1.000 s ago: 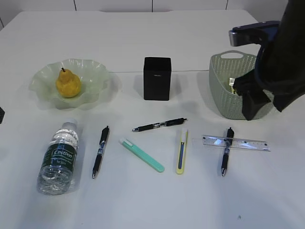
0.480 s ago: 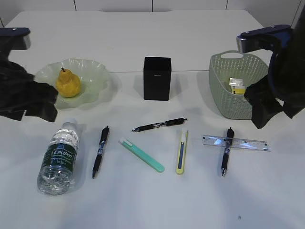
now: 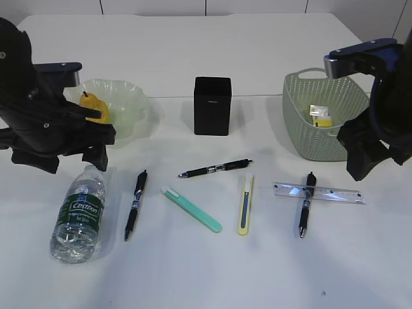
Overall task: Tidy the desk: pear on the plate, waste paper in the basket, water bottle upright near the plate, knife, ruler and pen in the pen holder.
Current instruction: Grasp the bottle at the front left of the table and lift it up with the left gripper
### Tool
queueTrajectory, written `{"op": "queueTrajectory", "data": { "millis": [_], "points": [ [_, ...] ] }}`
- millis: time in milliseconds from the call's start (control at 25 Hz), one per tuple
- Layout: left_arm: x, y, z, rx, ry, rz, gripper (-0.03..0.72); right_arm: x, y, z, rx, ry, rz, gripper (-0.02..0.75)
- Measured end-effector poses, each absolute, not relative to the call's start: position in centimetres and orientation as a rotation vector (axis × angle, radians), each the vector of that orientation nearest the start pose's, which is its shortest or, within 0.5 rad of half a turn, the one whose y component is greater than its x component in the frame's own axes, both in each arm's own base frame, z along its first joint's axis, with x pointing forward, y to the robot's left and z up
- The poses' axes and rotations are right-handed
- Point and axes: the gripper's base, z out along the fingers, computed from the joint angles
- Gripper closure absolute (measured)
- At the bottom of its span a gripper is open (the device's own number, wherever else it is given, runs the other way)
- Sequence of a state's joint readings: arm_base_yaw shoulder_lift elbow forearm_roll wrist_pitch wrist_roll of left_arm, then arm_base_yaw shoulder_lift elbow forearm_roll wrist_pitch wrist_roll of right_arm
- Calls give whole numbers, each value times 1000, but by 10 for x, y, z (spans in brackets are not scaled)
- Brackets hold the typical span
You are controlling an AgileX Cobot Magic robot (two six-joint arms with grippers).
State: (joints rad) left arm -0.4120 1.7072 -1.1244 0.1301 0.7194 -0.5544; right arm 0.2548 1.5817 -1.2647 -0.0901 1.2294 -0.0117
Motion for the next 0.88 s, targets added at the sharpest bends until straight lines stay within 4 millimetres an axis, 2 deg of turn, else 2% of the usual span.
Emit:
{"op": "queueTrajectory", "data": {
  "millis": [200, 320, 600, 880],
  "points": [
    [323, -120, 195, -129, 2833, -50, 71, 294, 69, 279, -445, 2982, -109, 211],
    [331, -115, 191, -148, 2863, -15, 73, 294, 68, 279, -445, 2981, -110, 212],
    [346, -123, 177, -73, 2952, -5, 81, 294, 68, 279, -448, 2981, -110, 212],
    [348, -126, 164, -82, 2994, -16, 90, 293, 69, 279, -457, 2979, -112, 212]
  ]
}}
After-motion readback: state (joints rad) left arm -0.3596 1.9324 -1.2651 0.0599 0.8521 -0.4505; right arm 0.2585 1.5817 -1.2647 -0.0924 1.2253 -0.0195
